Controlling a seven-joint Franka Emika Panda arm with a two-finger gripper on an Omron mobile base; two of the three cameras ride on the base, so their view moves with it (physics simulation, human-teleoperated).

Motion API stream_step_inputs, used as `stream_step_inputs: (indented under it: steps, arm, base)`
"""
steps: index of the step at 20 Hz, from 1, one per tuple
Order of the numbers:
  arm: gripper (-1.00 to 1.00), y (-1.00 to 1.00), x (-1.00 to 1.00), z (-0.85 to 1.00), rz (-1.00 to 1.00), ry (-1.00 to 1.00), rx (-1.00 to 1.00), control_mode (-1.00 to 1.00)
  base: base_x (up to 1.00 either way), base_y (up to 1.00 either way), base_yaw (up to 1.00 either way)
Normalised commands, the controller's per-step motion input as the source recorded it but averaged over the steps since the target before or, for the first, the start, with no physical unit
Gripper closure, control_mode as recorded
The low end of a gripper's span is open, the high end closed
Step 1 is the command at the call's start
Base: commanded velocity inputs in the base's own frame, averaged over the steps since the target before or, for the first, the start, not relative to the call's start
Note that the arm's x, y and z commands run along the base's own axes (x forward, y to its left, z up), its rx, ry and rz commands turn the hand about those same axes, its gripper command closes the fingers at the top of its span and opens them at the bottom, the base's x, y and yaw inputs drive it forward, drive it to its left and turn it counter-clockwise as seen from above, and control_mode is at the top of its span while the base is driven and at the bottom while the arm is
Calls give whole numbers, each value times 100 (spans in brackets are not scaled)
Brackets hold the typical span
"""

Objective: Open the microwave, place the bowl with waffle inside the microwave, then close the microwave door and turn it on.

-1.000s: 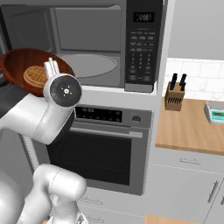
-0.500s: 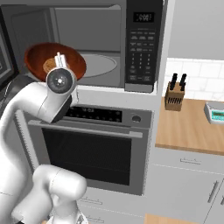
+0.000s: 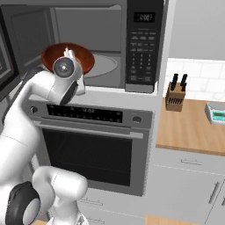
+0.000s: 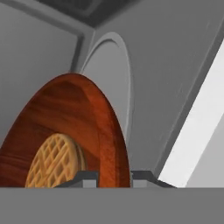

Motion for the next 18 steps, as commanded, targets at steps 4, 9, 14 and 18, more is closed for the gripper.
stream_step_inputs:
  steps: [4,9,14,18]
  arm:
    - [100,10,83,0,-3,12,-3,-100]
    - [100,0,75,0,0,14,0,-100]
    - [-100,0,62,-2,0,14,0,-100]
    - [-100,-11,28,-6,0,3,11,-100]
  base:
    - [0,0,0]
    - [0,0,0]
    - [0,0,0]
    - [0,0,0]
